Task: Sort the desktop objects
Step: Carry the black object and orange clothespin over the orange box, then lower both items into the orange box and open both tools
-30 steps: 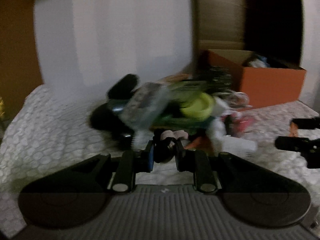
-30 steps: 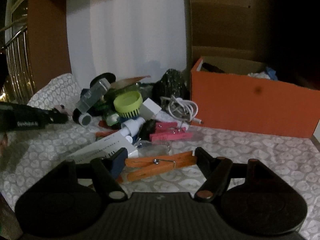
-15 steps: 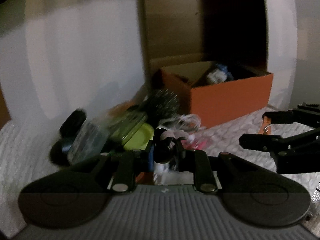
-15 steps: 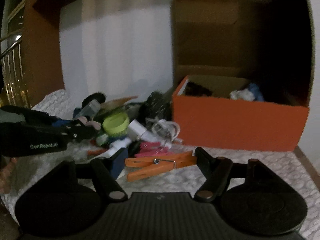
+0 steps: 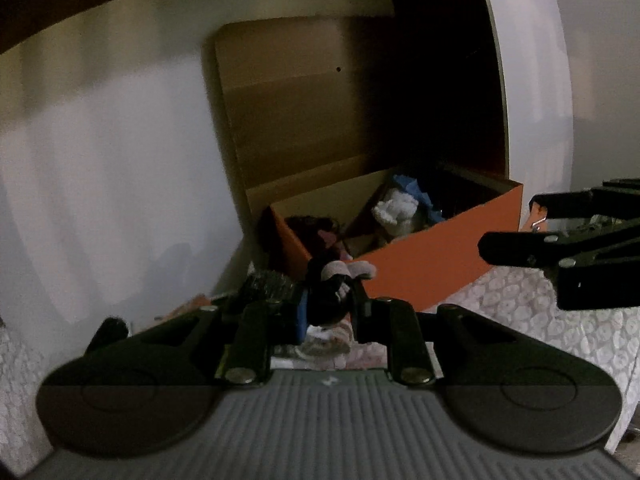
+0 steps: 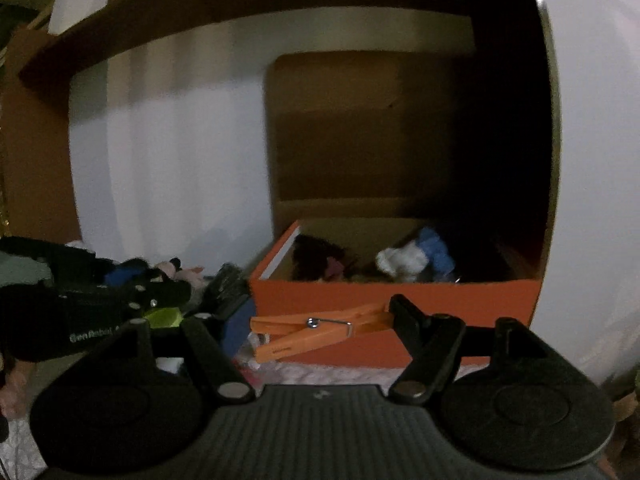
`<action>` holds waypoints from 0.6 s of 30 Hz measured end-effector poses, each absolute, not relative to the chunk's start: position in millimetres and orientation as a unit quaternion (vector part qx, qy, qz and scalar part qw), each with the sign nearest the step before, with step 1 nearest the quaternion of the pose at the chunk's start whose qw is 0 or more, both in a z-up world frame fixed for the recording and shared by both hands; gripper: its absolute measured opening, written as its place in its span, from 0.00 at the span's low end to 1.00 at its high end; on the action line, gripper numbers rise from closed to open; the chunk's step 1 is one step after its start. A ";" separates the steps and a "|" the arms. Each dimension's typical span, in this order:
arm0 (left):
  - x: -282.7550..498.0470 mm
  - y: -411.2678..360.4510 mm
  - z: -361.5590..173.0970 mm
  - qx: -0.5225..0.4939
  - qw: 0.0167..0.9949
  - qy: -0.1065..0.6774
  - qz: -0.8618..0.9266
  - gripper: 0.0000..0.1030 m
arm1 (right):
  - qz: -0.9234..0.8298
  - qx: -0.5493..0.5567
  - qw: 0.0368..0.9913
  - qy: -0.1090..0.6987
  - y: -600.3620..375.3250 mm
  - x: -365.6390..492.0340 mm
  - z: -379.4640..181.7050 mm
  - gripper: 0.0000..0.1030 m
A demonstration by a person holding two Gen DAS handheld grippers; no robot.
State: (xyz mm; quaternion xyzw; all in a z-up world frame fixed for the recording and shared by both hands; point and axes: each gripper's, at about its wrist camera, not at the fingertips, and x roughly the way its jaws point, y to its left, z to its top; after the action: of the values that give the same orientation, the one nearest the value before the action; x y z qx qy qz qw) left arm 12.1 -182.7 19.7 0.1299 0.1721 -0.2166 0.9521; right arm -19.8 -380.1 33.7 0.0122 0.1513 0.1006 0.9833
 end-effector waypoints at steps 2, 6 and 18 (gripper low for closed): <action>16.2 -188.4 21.4 0.132 0.952 0.171 -0.217 0.21 | 0.097 0.014 0.984 0.147 -386.1 -18.1 37.2 0.71; 24.7 -199.3 23.9 0.137 0.951 0.172 -0.217 0.21 | 0.092 0.015 0.985 0.143 -394.1 -14.0 41.1 0.71; 73.9 -231.1 26.9 0.177 0.956 0.166 -0.163 0.21 | 0.076 0.001 0.988 0.137 -414.3 28.3 52.2 0.71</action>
State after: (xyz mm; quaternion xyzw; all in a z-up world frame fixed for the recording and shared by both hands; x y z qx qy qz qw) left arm 73.9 -231.1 26.9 0.1770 0.1659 -0.1629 0.9563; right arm 28.3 -414.3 52.2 0.0011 0.1367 0.0757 0.9877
